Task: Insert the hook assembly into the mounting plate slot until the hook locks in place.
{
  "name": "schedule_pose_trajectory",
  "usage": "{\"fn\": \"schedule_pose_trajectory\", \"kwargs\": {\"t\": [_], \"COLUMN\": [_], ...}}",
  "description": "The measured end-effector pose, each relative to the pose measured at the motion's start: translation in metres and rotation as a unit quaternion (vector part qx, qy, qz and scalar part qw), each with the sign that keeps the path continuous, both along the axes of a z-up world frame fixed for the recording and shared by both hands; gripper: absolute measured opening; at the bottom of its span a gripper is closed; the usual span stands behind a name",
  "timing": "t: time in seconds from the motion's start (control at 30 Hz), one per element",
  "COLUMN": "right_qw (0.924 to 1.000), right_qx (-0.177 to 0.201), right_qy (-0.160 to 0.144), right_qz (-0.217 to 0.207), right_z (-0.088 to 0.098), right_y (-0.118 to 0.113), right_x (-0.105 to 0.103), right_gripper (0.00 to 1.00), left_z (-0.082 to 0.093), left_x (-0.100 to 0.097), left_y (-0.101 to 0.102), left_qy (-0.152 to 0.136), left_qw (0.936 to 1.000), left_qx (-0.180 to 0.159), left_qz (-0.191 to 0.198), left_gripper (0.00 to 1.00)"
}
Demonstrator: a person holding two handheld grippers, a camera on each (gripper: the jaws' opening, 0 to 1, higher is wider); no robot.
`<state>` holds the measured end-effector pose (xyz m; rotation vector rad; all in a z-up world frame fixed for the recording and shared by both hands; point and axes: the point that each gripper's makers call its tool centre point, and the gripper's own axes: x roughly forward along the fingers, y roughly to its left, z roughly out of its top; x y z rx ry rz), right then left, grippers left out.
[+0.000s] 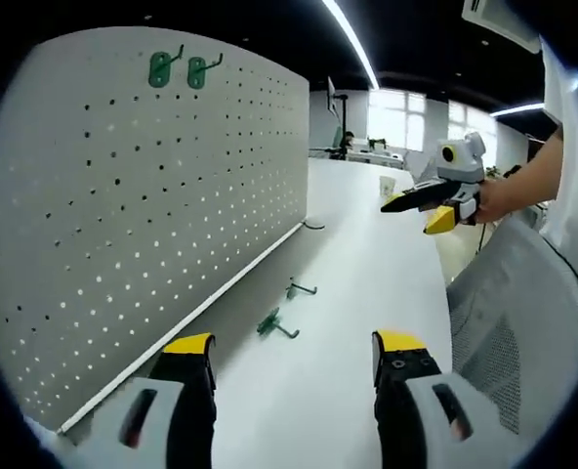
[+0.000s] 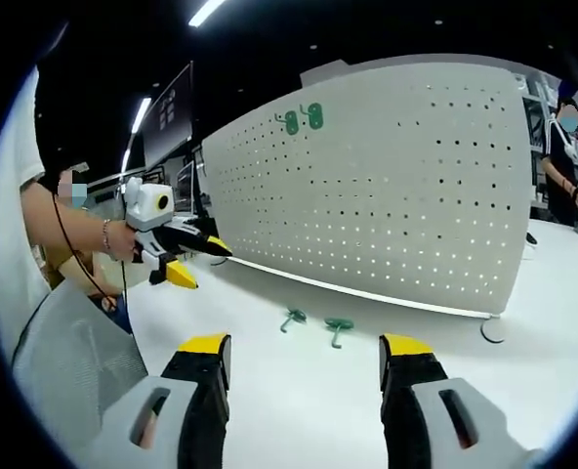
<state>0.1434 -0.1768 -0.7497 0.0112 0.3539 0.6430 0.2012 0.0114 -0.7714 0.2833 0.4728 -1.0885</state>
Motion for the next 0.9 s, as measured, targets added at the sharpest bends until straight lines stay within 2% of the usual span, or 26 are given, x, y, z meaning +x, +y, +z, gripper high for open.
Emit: {"fn": "schedule_pose_trajectory", "kwargs": {"t": [0.37,0.47,0.9], "right_qw": [1.0,0.9999,0.9999], "right_qx": [-0.007,-0.006,-0.006], "right_qy": [0.001,-0.001,0.006], "right_qz": [0.005,0.008,0.008], "right_z": [0.0,0.0,0.0], "right_y": [0.001,0.001,-0.002], "right_x": [-0.001,-0.003,-0.006], "right_gripper": [0.63,0.62,0.62], "left_z": [-0.017,-0.023,-0.043], "left_x": [0.013,0.014,0.026], "left_y": [-0.016,-0.019,-0.036], "left_qy": [0.012,0.014,0.023], "left_qw": [0.998,0.996,0.9881], "left_qx": [0.043,0.062,0.106], "left_qz": [-0.045,-0.063,-0.11], "left_gripper": [0.68,0.68,0.68]}}
